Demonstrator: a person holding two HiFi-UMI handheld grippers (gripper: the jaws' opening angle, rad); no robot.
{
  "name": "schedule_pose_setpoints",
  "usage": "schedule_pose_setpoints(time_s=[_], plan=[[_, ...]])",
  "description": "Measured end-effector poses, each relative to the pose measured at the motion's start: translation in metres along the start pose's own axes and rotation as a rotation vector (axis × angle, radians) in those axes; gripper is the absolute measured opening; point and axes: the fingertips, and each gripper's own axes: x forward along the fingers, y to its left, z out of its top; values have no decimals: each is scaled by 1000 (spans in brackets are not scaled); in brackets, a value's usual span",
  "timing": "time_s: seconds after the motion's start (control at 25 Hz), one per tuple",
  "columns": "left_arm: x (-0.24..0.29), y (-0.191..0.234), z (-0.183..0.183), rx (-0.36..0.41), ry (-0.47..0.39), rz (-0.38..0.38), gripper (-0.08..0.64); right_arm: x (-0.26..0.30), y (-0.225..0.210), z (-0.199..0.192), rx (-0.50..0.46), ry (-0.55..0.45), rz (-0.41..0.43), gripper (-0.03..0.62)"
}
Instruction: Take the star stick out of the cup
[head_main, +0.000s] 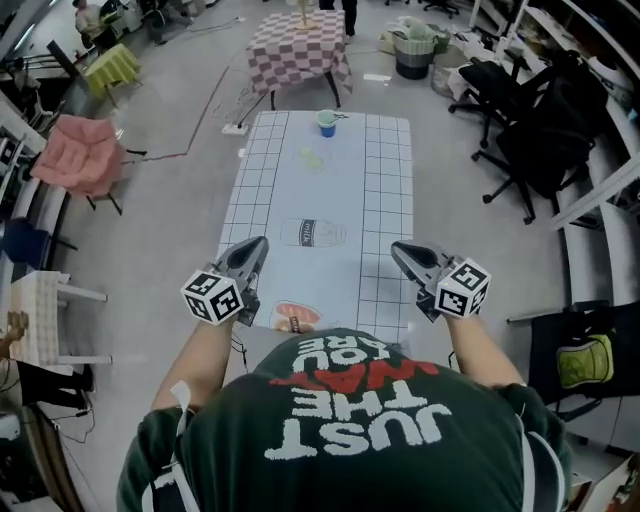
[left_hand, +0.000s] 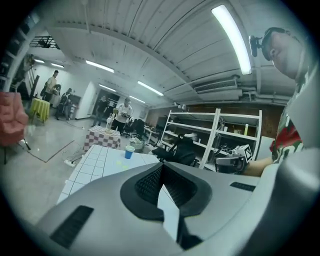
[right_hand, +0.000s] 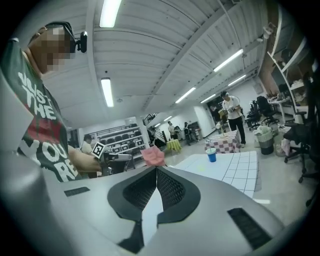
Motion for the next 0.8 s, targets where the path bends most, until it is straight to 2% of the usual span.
schedule_pose_setpoints(time_s=[0.12, 0.2, 0.4, 0.6, 0.68, 0.8], plan=[[24, 15, 10, 48, 14, -7, 8, 16, -24, 0, 5, -3, -9, 32], [43, 34, 21, 85, 26, -37, 8, 33, -36, 5, -4, -2, -34, 32], [92, 91, 53, 119, 10, -111, 8, 80, -63, 17, -44, 35, -125, 33], [153, 130, 84, 213, 17, -171, 8, 115, -97, 26, -50, 54, -181, 34], [174, 136, 85, 259, 41, -181, 8, 123, -110, 29, -66, 55, -187, 34], [182, 127, 62, 356, 90, -179, 9, 121, -111, 17, -92, 42, -191, 34]])
